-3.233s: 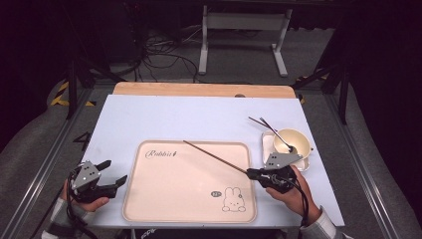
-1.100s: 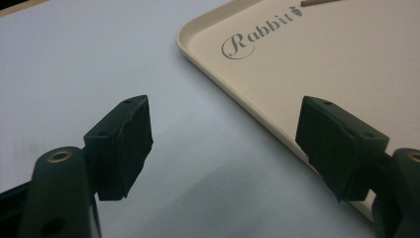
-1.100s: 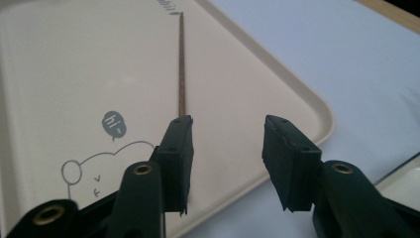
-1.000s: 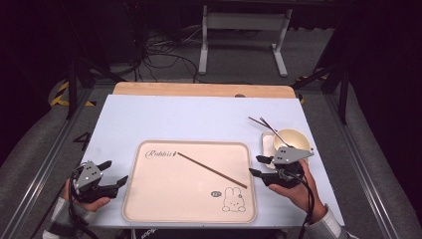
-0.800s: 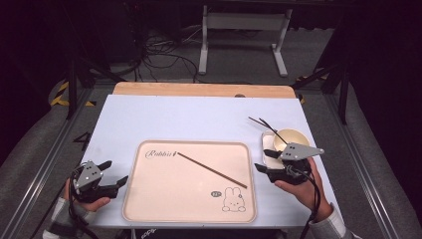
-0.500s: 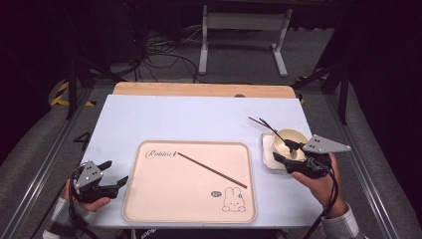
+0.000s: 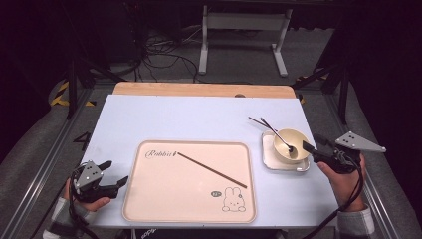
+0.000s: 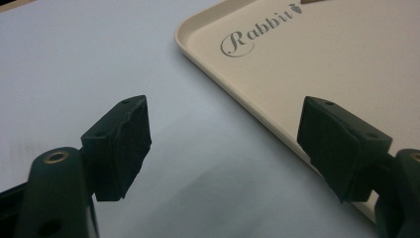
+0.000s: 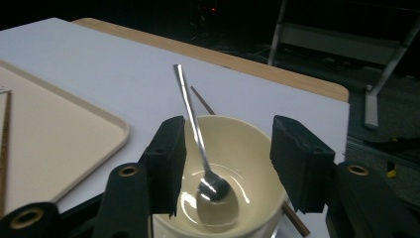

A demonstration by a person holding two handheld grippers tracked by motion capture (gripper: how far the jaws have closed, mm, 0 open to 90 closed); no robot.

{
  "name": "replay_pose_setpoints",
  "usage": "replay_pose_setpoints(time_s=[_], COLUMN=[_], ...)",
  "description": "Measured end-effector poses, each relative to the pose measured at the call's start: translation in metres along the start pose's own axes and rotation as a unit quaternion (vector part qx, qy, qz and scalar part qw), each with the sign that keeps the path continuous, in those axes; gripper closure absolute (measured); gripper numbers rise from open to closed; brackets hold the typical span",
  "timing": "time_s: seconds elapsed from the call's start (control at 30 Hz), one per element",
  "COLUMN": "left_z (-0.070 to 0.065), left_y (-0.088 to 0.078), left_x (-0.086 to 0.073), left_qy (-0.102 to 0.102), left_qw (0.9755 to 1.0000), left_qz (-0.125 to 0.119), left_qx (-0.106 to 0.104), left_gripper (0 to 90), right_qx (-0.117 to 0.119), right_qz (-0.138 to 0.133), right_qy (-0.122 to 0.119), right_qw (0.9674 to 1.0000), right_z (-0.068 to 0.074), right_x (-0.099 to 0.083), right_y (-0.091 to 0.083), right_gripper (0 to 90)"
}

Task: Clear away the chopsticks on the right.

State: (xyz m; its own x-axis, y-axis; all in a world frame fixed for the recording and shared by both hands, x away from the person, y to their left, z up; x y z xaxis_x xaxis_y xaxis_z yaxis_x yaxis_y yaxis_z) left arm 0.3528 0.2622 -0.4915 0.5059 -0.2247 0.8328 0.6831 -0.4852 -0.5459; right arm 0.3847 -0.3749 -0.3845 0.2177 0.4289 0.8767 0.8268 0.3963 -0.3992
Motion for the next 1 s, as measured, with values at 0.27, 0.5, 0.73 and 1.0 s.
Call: replay_pose_setpoints(time_s=[0.27, 0.5, 0.73, 1.0], left_z=[0.0, 0.0, 0.0, 0.0], left_y=[0.001, 0.0, 0.0, 0.001], left_x=[0.0, 0.0, 0.0, 0.0], left_qy=[0.002, 0.002, 0.001, 0.003], left_qw=[1.0, 1.0, 1.0, 1.0], left_qz=[0.003, 0.002, 0.001, 0.004], left_qx=[0.001, 0.001, 0.001, 0.001], left_gripper=[21.8, 21.7, 21.7, 21.7], right_qx=[-0.002, 0.015, 0.002, 0.002], right_qz=[0.023, 0.053, 0.061, 0.091], right_qy=[0.054, 0.084, 0.087, 0.09], right_qw=[0.9983, 0.9949, 0.9944, 0.9918], right_z=[-0.031, -0.045, -0.052, -0.055], right_x=[-0.033, -0.055, -0.061, -0.074], right_y=[0.009, 0.026, 0.024, 0.03], right_gripper=[55.2, 54.5, 54.6, 54.4])
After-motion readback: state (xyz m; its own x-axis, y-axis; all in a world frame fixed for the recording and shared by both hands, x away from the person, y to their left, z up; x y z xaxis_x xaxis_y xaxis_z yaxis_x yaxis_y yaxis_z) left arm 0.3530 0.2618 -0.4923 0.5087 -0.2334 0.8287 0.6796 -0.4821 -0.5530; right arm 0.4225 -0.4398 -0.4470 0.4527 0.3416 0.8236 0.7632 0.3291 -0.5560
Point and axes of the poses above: each handheld gripper's, and its own axes: y roughly forward along the jaws, x roughly out of its top, z roughly to its left, the point moved 5 cm from there along y, roughly forward along the jaws, and after that the axes turned 13 degrees about -y, right-handed, at the moved point
